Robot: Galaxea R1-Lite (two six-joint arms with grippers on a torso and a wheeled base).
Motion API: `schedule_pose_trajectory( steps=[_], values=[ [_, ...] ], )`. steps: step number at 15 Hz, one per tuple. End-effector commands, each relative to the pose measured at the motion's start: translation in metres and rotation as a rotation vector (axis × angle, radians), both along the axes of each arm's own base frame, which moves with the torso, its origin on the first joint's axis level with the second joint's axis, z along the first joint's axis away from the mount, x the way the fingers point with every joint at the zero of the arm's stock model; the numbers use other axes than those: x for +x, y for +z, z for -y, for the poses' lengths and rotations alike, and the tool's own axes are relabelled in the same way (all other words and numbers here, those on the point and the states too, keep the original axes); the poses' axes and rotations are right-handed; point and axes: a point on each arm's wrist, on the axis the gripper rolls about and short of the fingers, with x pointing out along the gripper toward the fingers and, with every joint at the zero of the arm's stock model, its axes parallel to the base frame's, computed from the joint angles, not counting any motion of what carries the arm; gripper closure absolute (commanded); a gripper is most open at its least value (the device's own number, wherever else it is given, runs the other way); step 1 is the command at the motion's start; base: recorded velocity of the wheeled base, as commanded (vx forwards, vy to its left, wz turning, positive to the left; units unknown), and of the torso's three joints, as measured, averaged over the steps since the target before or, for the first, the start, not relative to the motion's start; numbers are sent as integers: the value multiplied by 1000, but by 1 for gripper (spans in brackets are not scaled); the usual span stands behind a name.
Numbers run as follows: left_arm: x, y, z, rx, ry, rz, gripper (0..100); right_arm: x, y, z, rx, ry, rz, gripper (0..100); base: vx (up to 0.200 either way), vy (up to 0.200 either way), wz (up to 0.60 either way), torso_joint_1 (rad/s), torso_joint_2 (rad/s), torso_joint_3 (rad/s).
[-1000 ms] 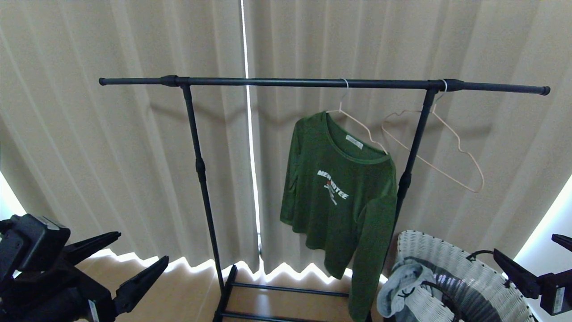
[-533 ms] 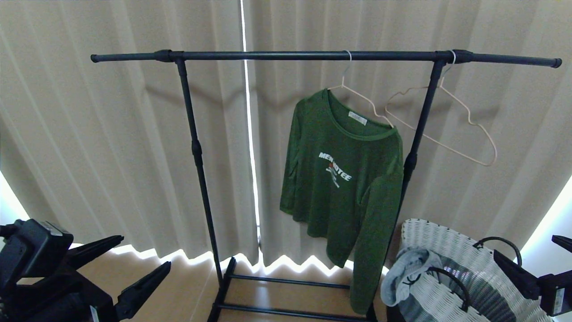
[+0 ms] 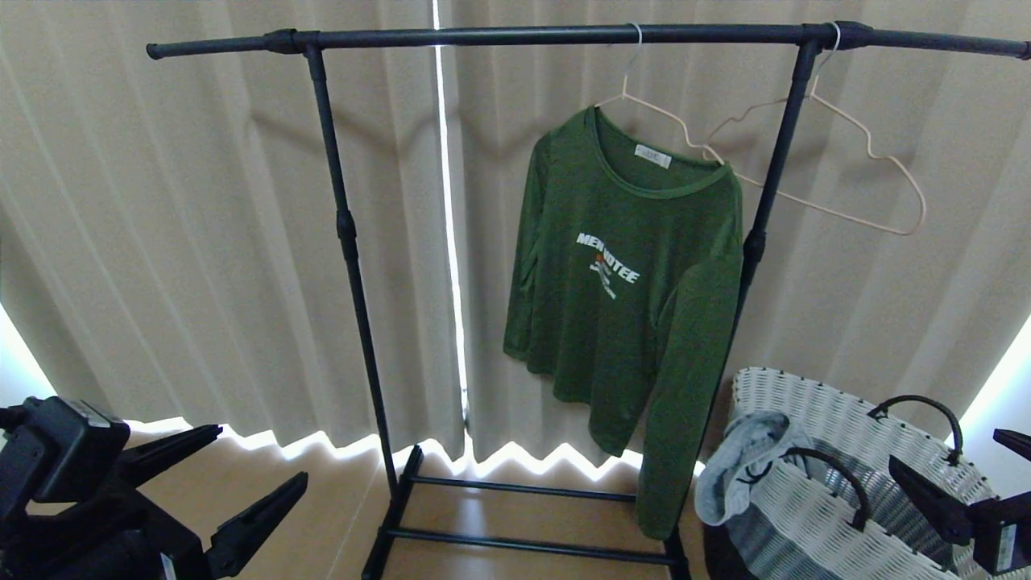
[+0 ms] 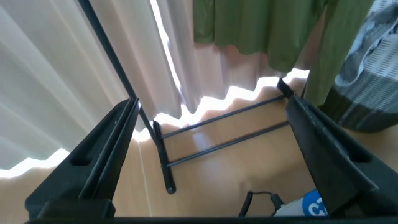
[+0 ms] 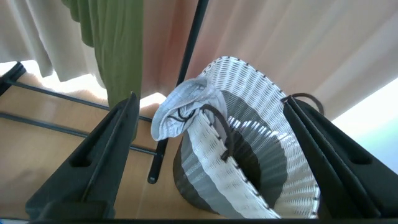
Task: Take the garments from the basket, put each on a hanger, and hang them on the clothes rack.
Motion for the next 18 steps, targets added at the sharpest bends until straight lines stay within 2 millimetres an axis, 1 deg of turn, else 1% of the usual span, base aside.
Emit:
schedule_pose_trajectory(
  steps=[1,3,6,8,14,18],
  values=[
    [0,0,0,0,0,1,0,0,0,0,0,0,-3,0,0,0,0,-124,437,315],
    [0,-1,0,2,0,-5,0,0,-1,0,0,0,-8,0,0,0,0,-88,339,244],
    [0,-1,0,3,0,-8,0,-1,-3,0,-1,0,-12,0,0,0,0,-23,95,61],
    [-1,-4,0,7,1,-18,0,-1,-2,0,-1,-1,-9,0,0,0,0,0,0,0],
    [-1,-3,-1,5,1,-12,0,-6,-4,0,-1,-1,-6,0,0,0,0,0,0,0],
    [-1,-2,0,2,0,-7,0,-7,-9,1,-32,-17,-32,0,0,0,0,0,0,0]
  ],
)
